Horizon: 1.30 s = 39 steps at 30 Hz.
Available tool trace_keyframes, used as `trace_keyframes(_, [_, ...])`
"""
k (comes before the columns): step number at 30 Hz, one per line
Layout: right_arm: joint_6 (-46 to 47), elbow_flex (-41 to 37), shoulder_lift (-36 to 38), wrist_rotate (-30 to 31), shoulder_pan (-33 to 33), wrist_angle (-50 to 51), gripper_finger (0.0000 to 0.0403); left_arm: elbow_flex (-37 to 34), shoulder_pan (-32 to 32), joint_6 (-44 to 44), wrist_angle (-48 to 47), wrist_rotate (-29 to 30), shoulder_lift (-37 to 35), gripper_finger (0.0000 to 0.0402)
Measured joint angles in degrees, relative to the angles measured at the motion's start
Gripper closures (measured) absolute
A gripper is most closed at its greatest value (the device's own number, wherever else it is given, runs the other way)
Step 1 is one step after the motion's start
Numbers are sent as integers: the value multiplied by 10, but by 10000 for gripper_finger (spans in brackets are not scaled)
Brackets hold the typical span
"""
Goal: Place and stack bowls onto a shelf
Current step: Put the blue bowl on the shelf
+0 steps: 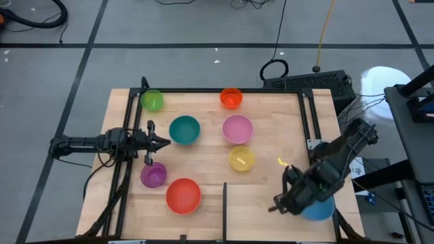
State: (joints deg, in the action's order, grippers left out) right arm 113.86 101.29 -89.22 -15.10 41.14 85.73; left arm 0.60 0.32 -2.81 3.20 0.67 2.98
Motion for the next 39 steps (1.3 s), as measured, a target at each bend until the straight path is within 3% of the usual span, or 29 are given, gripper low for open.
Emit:
trace_keyframes(16, [70, 24, -57, -14, 63, -32, 400, 0, 0, -3, 0, 0, 0, 366])
trace_keyframes(31, [55, 24, -60, 4, 62, -32, 335, 0, 0, -2, 0, -1, 0, 366])
trace_keyframes(39, [52, 24, -60, 7, 62, -33, 351, 0, 0, 0, 0, -1, 0, 366])
